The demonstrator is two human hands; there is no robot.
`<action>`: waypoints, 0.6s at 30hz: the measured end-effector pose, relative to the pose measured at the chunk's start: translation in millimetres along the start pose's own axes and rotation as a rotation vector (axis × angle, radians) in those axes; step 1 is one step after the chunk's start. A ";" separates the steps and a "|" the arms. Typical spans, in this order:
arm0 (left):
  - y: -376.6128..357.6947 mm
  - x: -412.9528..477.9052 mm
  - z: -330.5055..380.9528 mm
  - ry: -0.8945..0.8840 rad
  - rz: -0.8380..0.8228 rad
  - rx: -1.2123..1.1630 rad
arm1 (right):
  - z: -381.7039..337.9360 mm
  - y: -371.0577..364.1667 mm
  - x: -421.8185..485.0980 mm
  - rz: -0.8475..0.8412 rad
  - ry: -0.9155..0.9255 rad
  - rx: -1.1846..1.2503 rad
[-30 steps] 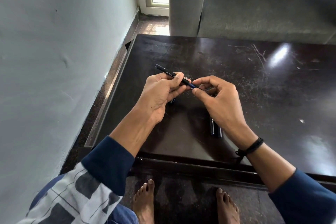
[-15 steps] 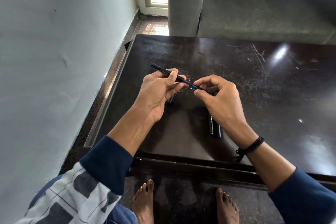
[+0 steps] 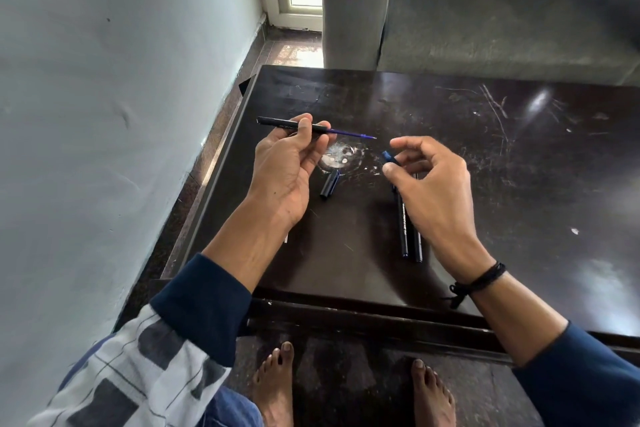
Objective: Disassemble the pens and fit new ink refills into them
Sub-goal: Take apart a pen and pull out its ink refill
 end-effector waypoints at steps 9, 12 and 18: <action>2.3 1.7 -5.3 0.020 0.007 -0.040 | -26.6 -39.7 -37.4 -0.252 0.406 -0.472; 1.7 1.3 -6.3 0.024 0.002 -0.033 | -23.9 -44.6 -39.9 -0.315 0.419 -0.569; 1.1 0.8 -6.9 0.028 -0.008 -0.022 | -14.8 -54.3 -40.6 -0.445 0.368 -0.636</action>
Point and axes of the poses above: each hand's wrist, its own x-axis towards the middle knuckle, its own y-axis out of the back of the hand, z = x × y, the point moved 8 cm from there along x, towards the middle knuckle, and after that the axes turned 2 degrees about y, right-handed, at the moved point
